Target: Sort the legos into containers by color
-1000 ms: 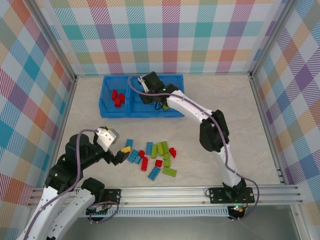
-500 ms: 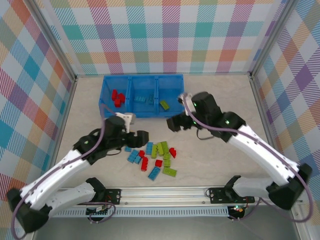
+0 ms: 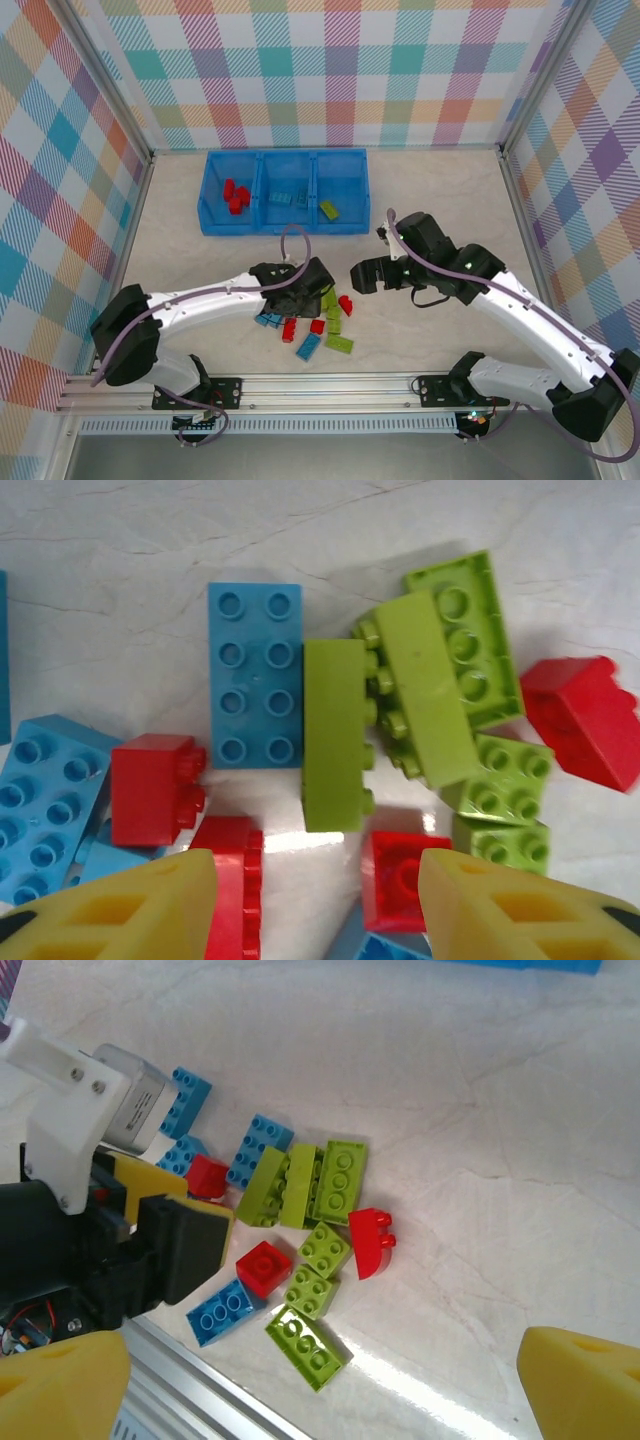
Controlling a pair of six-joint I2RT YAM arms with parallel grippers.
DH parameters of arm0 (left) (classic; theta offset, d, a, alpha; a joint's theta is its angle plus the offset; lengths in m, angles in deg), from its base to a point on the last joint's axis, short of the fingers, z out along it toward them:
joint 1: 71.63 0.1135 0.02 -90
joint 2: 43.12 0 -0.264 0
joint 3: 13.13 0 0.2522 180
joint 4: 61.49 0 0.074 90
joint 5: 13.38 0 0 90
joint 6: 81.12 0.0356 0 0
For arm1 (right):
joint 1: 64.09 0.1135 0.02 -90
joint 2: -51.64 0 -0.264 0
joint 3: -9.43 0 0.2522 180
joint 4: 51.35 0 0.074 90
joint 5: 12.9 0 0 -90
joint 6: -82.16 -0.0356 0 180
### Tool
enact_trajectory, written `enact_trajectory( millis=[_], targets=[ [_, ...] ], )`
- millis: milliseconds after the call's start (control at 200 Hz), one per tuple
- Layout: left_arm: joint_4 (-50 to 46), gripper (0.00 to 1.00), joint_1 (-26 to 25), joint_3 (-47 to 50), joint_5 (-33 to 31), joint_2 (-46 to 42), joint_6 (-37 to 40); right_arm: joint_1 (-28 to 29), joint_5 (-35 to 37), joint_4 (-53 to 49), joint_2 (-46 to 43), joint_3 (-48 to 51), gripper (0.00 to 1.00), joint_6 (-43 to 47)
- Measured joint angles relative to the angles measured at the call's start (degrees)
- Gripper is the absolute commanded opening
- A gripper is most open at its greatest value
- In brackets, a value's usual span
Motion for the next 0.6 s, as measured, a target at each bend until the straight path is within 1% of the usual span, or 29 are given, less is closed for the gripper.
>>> enact_trajectory(
  millis=[55,280,315,405,550,605],
  targets=[
    [0.6,0.49,0.4,0.0,0.1,1.4,-0.7,0.0,-0.3,0.0,0.5,0.6,1.0,-0.5],
    [4.5,0.49,1.1,0.0,2.4,5.6,-1.0,0.0,-0.4,0.2,1.2,1.4,1.0,-1.6],
    [4.9,0.48,1.1,0.0,2.5,6.0,-1.0,0.0,-0.4,0.1,1.2,1.4,1.0,-1.6],
    [5.2,0.41,1.2,0.0,2.5,7.3,-0.9,0.0,-0.4,0.1,1.2,1.4,1.0,-1.8],
    [6.3,0.4,1.6,0.2,2.3,8.6,-0.3,0.0,-0.4,0.1,1.2,1.4,1.0,-2.3],
    [6.4,0.37,1.8,0.2,2.3,9.1,0.1,0.0,-0.4,0.1,1.2,1.4,1.0,-2.5]
  ],
)
